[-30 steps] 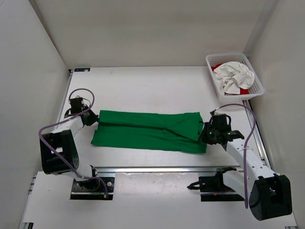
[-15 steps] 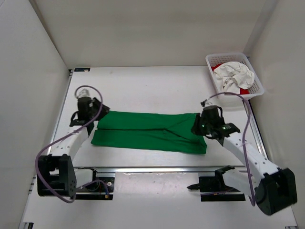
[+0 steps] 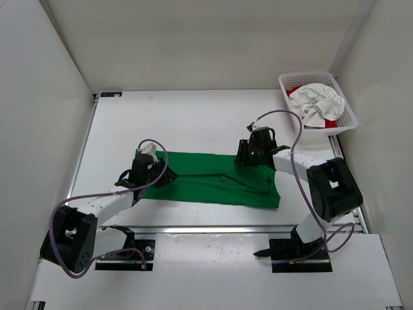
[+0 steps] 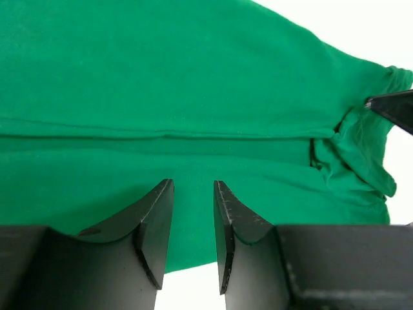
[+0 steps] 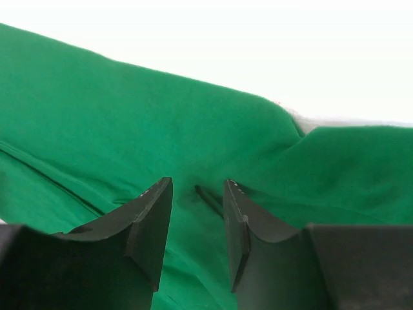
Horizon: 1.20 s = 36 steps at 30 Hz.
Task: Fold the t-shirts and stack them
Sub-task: Fold the other side of the tshirt into a rectangle
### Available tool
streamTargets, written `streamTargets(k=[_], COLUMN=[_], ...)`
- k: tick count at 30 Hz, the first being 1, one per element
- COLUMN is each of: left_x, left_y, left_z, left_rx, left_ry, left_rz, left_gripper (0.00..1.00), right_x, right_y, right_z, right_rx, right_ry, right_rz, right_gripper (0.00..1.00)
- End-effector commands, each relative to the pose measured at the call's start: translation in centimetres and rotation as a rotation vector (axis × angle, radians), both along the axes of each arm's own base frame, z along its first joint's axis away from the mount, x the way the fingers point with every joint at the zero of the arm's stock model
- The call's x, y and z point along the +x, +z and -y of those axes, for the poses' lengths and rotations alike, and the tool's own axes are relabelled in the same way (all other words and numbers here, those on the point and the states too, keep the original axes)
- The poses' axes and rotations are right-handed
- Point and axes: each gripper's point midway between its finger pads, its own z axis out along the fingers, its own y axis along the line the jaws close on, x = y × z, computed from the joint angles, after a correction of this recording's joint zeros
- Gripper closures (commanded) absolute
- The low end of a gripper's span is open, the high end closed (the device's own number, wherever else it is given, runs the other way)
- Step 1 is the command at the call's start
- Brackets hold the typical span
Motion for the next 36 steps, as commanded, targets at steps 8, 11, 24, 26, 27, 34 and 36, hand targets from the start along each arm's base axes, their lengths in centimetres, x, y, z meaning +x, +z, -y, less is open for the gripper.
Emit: streamTargets(k=[8, 11, 24, 26, 27, 34, 36], left_x=[1.2, 0.7, 0.9, 1.0, 1.1, 1.5, 1.2], left_y=[2.7, 1.8, 2.5, 2.8, 3.0, 4.0, 3.8], left_z=[0.1, 0.2, 0.4, 0.7, 0.9, 1.5, 1.6], left_rx=[-0.094, -0.106, -0.133, -0.138, -0.143, -0.179, -0.176], left_ry=[0.014, 0.011, 0.022, 0.016, 0.013, 0.008, 0.000], left_rz=[0.100, 0.078, 0.093, 0.098, 0.102, 0.112, 0.105], left_gripper=[0.58, 0.58, 0.58, 0.58, 0.58, 0.58, 0.58], right_x=[-0.9, -1.6, -5.2, -6.9, -7.1, -10.6, -11.3], right_y=[0.3, -0.4, 2.3, 2.7, 2.5, 1.9, 1.6], right_z=[-1.0, -0.7, -1.7, -2.1, -1.8, -3.1, -3.5], right_rx=[0.039, 0.036, 0.030, 0.013, -0.012, -0.033, -0.031], right_ry=[0.061, 0.075, 0.113, 0.118, 0.099, 0.083, 0.088], right_rz=[0.030, -0.007, -0.005, -0.023, -0.020, -0.073, -0.082], right_gripper=[0.63, 0.63, 1.00, 1.00, 1.00, 1.00, 0.99])
